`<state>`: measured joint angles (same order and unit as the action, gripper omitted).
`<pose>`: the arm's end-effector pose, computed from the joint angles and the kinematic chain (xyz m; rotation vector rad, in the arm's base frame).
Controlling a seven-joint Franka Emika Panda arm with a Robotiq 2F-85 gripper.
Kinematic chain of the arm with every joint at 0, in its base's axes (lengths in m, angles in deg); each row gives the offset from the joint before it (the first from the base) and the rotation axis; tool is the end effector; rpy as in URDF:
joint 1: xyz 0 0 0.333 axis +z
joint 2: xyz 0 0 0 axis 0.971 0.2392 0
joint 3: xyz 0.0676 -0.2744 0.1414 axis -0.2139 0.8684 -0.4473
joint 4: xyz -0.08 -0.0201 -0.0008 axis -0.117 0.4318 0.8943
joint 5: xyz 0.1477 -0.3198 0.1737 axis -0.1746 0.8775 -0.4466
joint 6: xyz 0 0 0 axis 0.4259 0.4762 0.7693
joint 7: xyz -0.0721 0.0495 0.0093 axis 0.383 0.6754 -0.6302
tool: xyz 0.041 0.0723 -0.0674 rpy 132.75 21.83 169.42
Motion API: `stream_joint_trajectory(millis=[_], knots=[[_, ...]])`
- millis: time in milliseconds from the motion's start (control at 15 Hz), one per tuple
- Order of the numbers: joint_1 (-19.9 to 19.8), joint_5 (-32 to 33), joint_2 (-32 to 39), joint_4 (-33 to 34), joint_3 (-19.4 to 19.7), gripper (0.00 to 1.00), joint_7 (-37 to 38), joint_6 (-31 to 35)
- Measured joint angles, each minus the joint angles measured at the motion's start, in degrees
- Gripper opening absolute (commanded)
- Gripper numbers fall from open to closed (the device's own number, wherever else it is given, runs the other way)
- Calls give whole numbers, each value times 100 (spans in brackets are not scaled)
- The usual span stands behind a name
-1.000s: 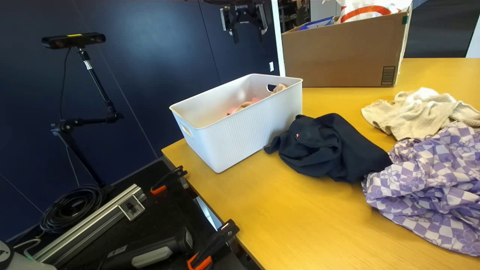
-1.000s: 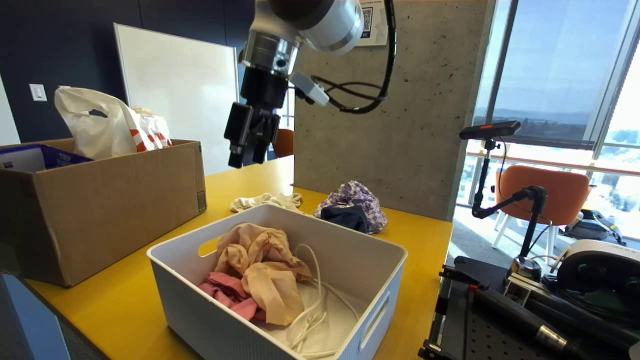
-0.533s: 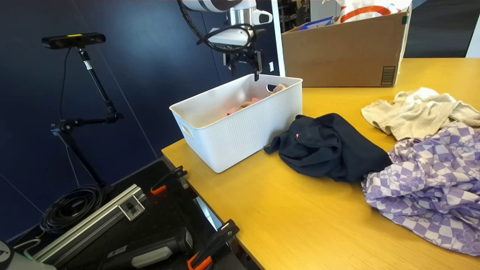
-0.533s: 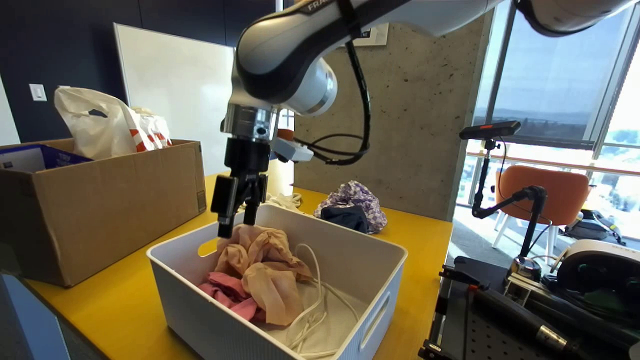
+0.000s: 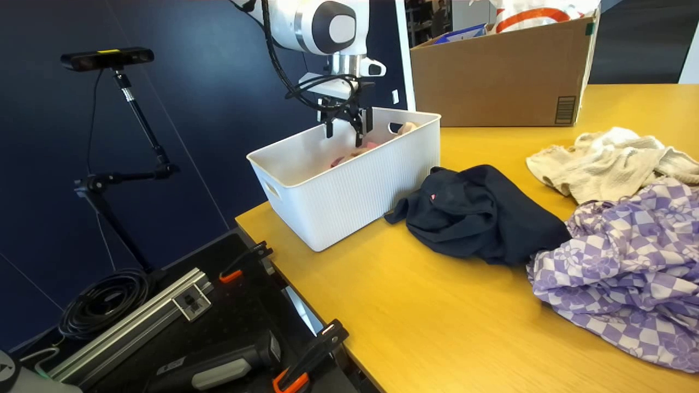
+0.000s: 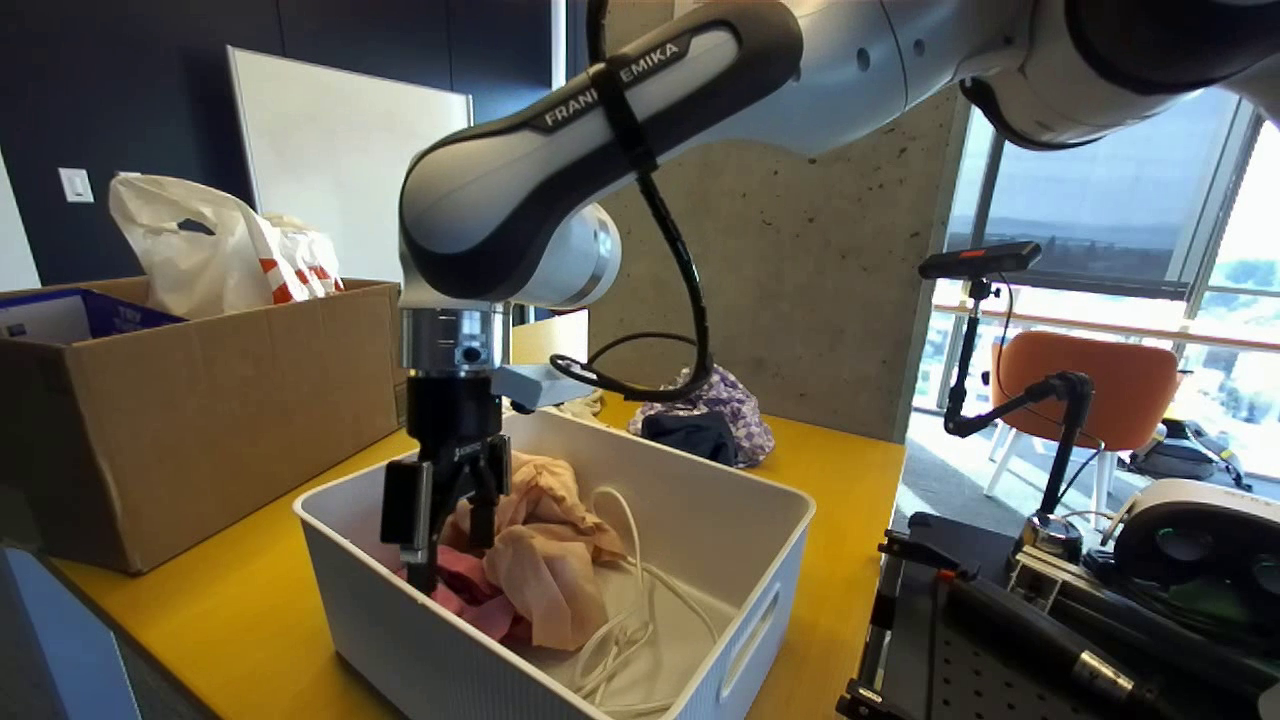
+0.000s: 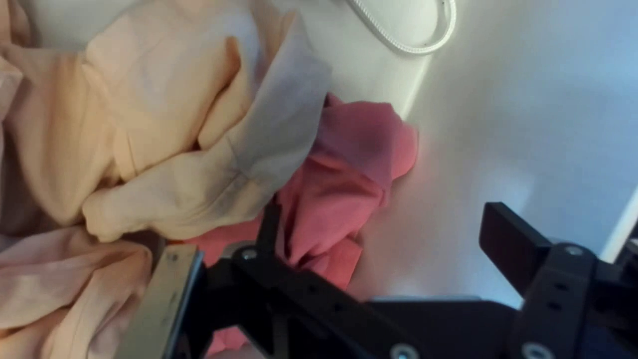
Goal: Remove the objects inside the basket
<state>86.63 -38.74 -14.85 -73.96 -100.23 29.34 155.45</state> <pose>0.6910 0.2426 0.2222 -2.8598 -0.5500 0.1661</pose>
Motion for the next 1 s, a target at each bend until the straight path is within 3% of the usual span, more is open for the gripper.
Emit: stream_joint_trajectory(millis=[533, 933, 1000], knots=[[287, 570, -68, 19, 404, 100, 1087, -932], [425, 1075, 173, 64, 721, 100, 1560, -974], [461, 1132, 248, 103, 752, 75, 1615, -947]])
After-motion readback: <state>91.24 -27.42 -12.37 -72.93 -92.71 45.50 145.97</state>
